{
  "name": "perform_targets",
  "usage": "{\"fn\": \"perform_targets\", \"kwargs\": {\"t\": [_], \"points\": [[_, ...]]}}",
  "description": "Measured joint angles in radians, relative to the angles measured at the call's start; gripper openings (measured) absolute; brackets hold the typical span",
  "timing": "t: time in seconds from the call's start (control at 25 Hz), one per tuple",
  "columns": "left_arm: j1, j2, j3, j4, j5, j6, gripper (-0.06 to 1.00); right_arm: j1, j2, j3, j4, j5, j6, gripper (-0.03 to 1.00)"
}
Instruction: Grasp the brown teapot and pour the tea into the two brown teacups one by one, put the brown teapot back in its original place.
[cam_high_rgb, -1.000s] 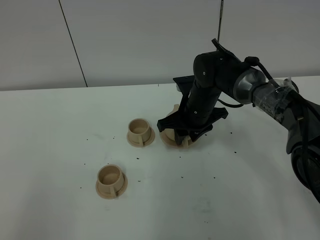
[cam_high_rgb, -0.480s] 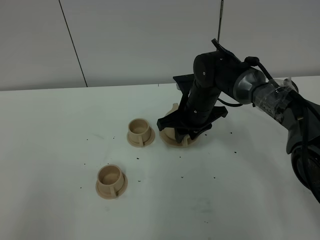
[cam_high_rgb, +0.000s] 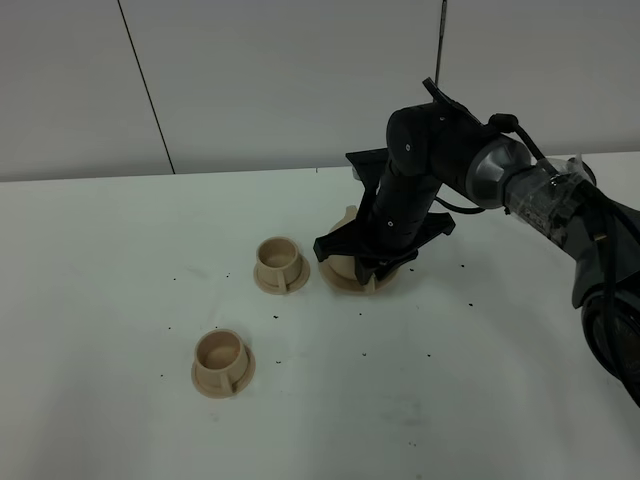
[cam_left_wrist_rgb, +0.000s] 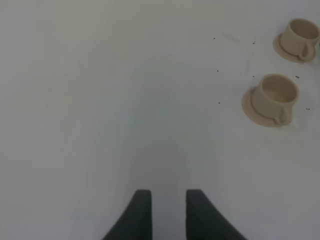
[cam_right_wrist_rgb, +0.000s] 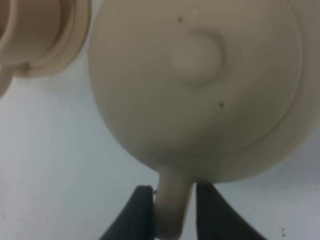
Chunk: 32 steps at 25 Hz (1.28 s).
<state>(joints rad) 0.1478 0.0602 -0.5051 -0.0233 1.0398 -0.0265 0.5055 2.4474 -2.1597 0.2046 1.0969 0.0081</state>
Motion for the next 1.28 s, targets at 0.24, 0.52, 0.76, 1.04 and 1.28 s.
{"fn": "perform_targets", "kwargs": {"t": [0.24,0.52,0.76,1.04,1.28], "points": [[0.0,0.0,0.0,0.0,0.0,0.0,0.24,0.0,0.004,0.0,0.003,-0.001,0.0,0.11],[0.0,0.0,0.0,0.0,0.0,0.0,0.24,0.0,0.004,0.0,0.003,0.0,-0.008,0.1],[0.0,0.0,0.0,0.0,0.0,0.0,0.24,0.0,0.004,0.0,0.002,0.0,-0.015,0.1],[0.0,0.0,0.0,0.0,0.0,0.0,0.24,0.0,0.004,0.0,0.001,0.001,-0.018,0.09],[0.0,0.0,0.0,0.0,0.0,0.0,0.24,0.0,0.004,-0.007,-0.001,0.004,-0.022,0.09]]}}
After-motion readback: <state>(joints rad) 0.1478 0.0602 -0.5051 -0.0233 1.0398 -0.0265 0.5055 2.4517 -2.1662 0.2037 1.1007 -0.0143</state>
